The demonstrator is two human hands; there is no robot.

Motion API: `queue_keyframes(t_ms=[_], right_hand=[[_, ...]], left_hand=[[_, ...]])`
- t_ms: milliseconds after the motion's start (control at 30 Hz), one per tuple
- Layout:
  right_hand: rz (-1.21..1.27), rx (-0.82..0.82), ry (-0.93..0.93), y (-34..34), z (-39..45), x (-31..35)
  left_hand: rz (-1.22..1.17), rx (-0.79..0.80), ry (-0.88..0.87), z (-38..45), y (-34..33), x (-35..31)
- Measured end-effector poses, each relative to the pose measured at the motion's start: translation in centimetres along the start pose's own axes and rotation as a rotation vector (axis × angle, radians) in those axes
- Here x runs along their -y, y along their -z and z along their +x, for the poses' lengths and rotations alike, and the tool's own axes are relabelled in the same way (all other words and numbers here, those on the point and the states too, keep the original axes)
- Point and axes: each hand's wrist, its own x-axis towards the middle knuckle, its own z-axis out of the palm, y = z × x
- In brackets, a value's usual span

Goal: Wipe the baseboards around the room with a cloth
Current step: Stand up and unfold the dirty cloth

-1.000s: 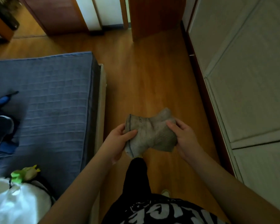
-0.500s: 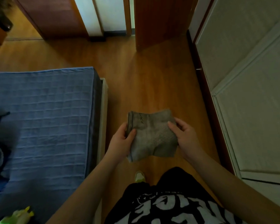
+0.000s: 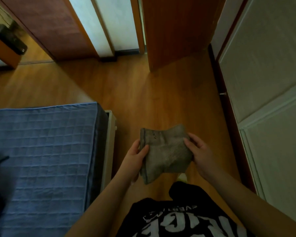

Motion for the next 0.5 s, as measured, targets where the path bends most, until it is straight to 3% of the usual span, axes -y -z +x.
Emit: queue_keyframes(t_ms=[233, 500], right_hand=[[-0.075, 0.139, -0.055, -2.3, 11.3, 6.4], [-0.139, 0.184, -0.07, -12.7, 24.2, 9.7]], left_hand=[[-0.095, -0.109, -0.059, 7.2, 0.4, -6.2], [-0.194, -0.171, -0.13, 16.3, 8.1, -12.5]])
